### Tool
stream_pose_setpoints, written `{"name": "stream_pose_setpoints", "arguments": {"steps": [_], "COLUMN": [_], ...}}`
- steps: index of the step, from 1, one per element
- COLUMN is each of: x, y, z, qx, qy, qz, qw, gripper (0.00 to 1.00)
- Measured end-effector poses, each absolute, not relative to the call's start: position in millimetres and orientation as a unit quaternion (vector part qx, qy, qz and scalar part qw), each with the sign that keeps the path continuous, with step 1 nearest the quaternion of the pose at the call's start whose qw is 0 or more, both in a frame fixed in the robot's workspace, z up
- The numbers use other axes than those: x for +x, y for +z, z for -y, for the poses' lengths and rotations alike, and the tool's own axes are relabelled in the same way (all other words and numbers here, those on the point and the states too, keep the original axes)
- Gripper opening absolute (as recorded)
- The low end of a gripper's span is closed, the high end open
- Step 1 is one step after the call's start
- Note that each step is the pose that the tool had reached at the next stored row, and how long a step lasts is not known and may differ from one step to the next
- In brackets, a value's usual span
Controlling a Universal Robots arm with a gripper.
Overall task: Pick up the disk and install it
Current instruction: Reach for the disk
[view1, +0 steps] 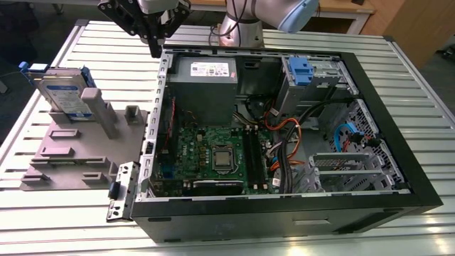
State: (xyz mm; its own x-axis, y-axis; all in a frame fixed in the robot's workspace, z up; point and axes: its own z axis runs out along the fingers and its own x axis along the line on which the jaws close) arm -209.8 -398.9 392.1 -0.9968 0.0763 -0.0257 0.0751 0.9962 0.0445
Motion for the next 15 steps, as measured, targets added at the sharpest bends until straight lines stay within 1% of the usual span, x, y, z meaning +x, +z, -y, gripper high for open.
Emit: {"name": "stream_pose_setpoints", "arguments": {"steps": [15], "x": [-214.8], "y": [392.1], "z": [399.0], "qx": [0.038], "qy": [0.022], "qz": [-0.999], "qw": [0.014], "gripper": [0.11]}}
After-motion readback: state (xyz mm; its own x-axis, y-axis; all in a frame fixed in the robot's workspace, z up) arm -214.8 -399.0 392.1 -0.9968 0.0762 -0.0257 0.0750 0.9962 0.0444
